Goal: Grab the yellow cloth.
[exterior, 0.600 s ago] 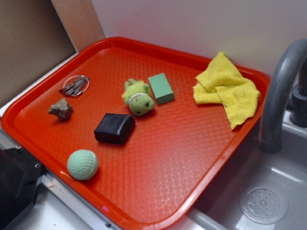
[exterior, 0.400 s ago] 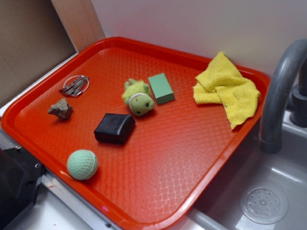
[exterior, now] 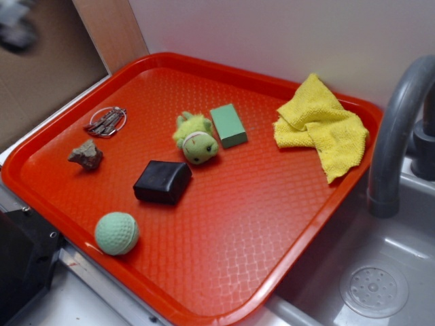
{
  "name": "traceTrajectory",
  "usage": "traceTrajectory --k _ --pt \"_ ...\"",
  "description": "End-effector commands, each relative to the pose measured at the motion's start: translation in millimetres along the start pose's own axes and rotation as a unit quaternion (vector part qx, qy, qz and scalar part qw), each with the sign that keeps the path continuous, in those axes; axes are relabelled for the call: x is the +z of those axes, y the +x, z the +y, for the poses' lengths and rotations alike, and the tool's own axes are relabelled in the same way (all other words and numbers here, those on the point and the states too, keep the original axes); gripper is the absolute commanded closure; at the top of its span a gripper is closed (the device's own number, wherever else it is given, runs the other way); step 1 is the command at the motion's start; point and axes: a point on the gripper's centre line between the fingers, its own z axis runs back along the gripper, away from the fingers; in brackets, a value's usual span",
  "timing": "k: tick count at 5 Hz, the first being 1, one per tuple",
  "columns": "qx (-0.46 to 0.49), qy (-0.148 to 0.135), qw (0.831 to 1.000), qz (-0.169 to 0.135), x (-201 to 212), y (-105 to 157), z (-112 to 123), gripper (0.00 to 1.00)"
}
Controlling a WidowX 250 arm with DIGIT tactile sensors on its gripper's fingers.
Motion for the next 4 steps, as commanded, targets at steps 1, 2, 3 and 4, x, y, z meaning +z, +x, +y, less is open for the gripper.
traceTrajectory --k 1,2,3,4 --pt "-0.094 -0.096 0.974 -0.181 -30 103 -47 0.00" --pt "-0.081 -0.132 0.973 -0.170 -55 144 -55 0.00" --pt "-0.081 -0.132 0.973 -0.170 -55 144 -55 0.00" --pt "-0.081 -0.132 0.973 -0.170 -55 144 -55 0.00"
